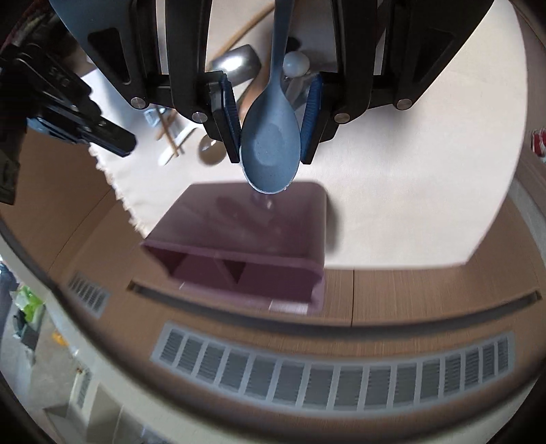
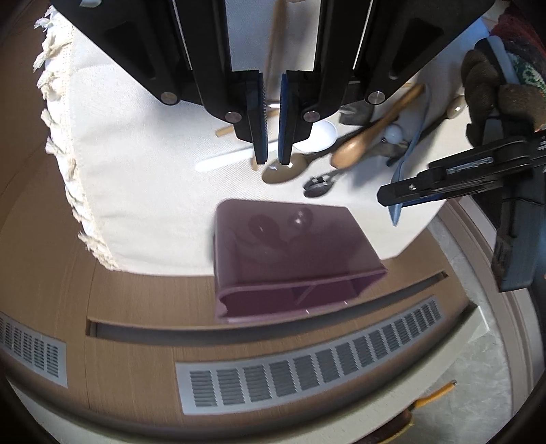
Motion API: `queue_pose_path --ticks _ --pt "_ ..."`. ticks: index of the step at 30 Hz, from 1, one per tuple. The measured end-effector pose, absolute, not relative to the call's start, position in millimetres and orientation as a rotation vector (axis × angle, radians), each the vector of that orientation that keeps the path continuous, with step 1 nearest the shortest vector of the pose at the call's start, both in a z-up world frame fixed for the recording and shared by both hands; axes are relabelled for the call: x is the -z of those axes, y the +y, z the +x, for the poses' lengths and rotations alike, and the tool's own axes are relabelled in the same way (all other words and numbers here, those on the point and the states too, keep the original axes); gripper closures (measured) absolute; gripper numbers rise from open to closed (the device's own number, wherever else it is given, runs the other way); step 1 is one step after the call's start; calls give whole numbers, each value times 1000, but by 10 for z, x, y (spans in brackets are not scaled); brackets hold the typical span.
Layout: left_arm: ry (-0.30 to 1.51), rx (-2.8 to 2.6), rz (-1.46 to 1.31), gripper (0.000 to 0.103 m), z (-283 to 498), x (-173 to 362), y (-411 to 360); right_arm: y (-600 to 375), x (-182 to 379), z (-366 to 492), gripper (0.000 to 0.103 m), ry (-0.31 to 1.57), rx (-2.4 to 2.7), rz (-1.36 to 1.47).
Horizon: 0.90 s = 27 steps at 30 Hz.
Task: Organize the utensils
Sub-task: 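Grasp the blue rice paddle with the left tool while the right tool grasps a wooden chopstick, then lift the blue paddle with the left tool while the right tool lifts the chopstick toward the caddy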
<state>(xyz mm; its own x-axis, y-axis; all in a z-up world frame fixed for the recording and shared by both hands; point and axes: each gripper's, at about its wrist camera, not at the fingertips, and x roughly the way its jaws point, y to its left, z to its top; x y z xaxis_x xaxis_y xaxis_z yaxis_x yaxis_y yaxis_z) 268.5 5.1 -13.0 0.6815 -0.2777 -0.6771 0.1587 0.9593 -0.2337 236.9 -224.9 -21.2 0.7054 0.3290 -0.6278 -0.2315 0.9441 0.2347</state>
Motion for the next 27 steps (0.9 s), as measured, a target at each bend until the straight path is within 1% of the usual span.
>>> queue_pose_path --ticks 4,8,12,16,19,23,27 --pt "710 251 -141 68 2548 -114 33 -2264 51 2343 98 669 -336 153" --pt "713 253 -170 68 2548 -198 116 -2306 65 2433 97 750 -338 139" --pt "719 258 -191 68 2491 -163 173 -2429 145 2386 91 788 -265 97" --pt "723 256 -183 68 2443 -106 142 -2441 362 2400 91 876 -259 116" --pt "738 242 -178 68 2426 -55 146 -2477 513 2489 91 916 -226 181" --pt "769 227 -179 68 2413 19 157 -2481 583 2578 91 921 -102 106" --pt "781 213 -181 68 2421 72 150 -2457 635 2663 91 955 -135 84"
